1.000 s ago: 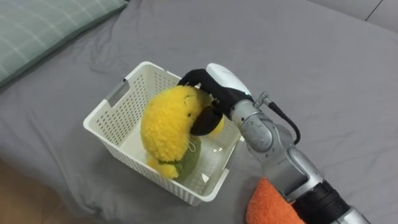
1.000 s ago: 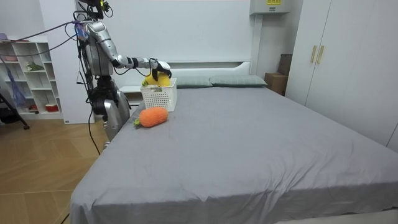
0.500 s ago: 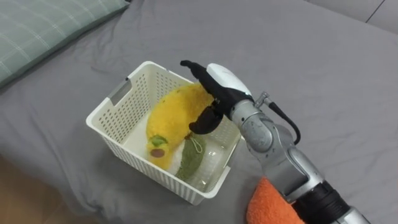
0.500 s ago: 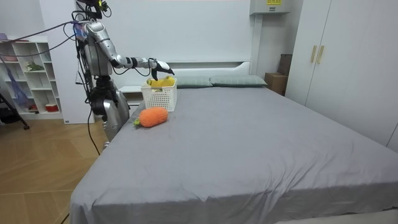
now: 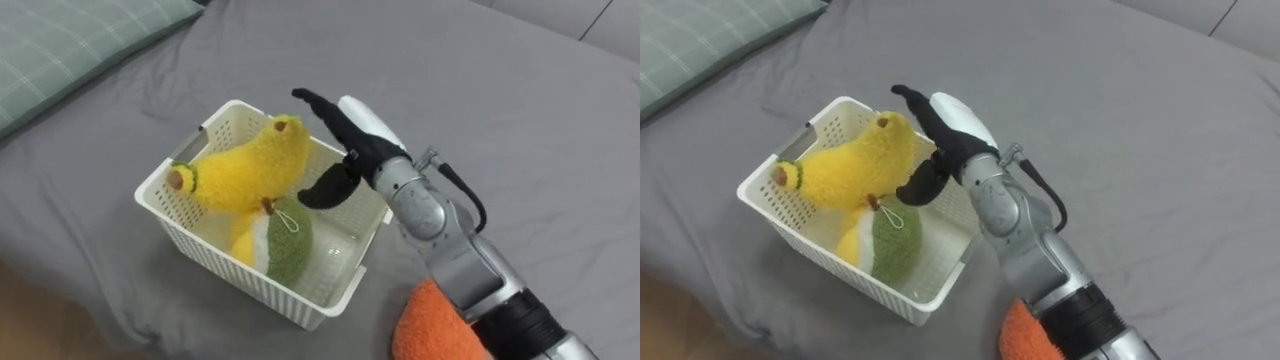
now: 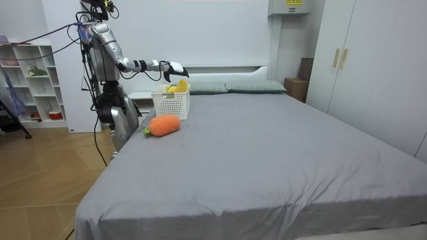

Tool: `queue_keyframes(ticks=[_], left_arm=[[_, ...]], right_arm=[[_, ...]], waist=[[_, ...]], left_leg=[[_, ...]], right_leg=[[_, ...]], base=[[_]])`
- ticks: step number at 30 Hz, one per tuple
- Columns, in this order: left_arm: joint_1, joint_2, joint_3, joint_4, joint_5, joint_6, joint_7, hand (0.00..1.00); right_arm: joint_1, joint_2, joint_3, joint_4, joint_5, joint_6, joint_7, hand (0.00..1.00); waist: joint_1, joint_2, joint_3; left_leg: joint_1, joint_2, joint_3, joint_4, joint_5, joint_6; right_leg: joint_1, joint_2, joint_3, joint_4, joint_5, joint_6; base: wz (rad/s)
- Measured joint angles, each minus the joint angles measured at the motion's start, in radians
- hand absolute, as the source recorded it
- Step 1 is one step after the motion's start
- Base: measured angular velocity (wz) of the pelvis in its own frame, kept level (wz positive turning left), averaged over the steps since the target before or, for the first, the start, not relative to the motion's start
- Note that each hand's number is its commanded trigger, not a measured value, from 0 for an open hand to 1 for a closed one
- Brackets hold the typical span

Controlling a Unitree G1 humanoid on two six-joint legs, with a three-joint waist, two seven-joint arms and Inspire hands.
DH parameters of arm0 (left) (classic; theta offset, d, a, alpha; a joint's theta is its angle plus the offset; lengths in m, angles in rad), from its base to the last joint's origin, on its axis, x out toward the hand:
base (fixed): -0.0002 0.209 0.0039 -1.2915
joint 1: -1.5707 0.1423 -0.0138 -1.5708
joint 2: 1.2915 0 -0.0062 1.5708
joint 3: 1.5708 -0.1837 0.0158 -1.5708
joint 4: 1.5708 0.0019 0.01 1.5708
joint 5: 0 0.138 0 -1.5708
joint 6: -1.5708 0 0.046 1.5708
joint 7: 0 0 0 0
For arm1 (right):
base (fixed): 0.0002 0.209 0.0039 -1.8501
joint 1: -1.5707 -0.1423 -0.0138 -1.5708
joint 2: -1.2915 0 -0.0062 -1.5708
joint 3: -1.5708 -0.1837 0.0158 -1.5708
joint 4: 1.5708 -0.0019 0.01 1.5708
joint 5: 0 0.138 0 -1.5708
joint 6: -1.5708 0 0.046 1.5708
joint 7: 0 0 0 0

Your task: Collect toys from the bed

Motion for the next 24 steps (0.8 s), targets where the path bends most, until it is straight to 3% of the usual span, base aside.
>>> queue_keyframes(ticks=[5,7,12,14,15,16,20,24], left_arm=[[0.011,-0.005,0.037,0.004,-0.003,-0.008,-0.001,0.0],[0.025,-0.009,0.034,0.003,-0.004,-0.01,-0.003,0.0],[0.042,-0.014,0.071,-0.001,0.003,-0.011,-0.004,0.0],[0.048,-0.014,0.078,-0.001,0.0,-0.014,-0.005,0.0],[0.054,-0.014,0.083,-0.001,-0.001,-0.018,-0.004,0.0],[0.056,-0.014,0.089,-0.001,-0.001,-0.023,-0.003,0.0],[0.057,-0.013,0.095,-0.001,-0.001,-0.038,0.0,0.0],[0.058,-0.013,0.1,-0.001,-0.002,-0.05,-0.002,0.0]], right_arm=[[0.006,-0.005,-0.072,0.0,0.004,-0.019,-0.057,0.0],[0.028,-0.011,-0.106,-0.011,0.021,-0.024,-0.074,0.0],[0.126,-0.043,-0.177,-0.107,0.024,-0.045,-0.096,0.0],[0.157,-0.054,-0.208,-0.116,0.035,-0.058,-0.105,0.0],[0.182,-0.058,-0.223,-0.116,0.046,-0.059,-0.114,0.0],[0.202,-0.072,-0.224,-0.116,0.055,-0.059,-0.125,0.0],[0.255,-0.099,-0.224,-0.113,0.063,-0.059,-0.127,0.0],[0.278,-0.103,-0.265,-0.109,0.064,-0.059,-0.133,0.0]], waist=[[-0.03,0.006,0.0013],[-0.052,0.02,0.0052],[-0.102,0.035,-0.0054],[-0.105,0.047,-0.0094],[-0.113,0.053,-0.0177],[-0.128,0.056,-0.0201],[-0.144,0.055,-0.0197],[-0.186,0.045,-0.0145]], left_leg=[[0.021,0.001,0.011,-0.002,0.0,0.0],[0.031,0.002,0.014,0.001,-0.003,0.002],[0.032,0.002,0.024,0.003,-0.006,0.003],[0.046,0.005,0.041,-0.003,-0.006,0.004],[0.051,0.005,0.045,-0.01,-0.006,0.004],[0.056,0.006,0.05,-0.012,-0.006,0.004],[0.067,0.013,0.077,-0.02,-0.008,0.001],[0.067,0.016,0.084,-0.021,-0.011,0.0]], right_leg=[[0.014,0.001,0.013,0.001,0.0,0.0],[0.025,0.001,0.018,0.001,0.0,0.0],[0.024,0.0,0.025,0.002,0.0,0.0],[0.027,0.002,0.044,0.004,0.001,0.0],[0.028,0.003,0.047,0.004,0.001,0.0],[0.029,0.003,0.049,0.004,0.001,0.0],[0.027,0.009,0.075,0.005,0.001,0.0],[0.027,0.012,0.081,0.003,0.001,0.0]], base=[[-0.07],[-0.05],[-0.06],[-0.23],[-0.16],[-0.14],[-0.19],[-0.04]])
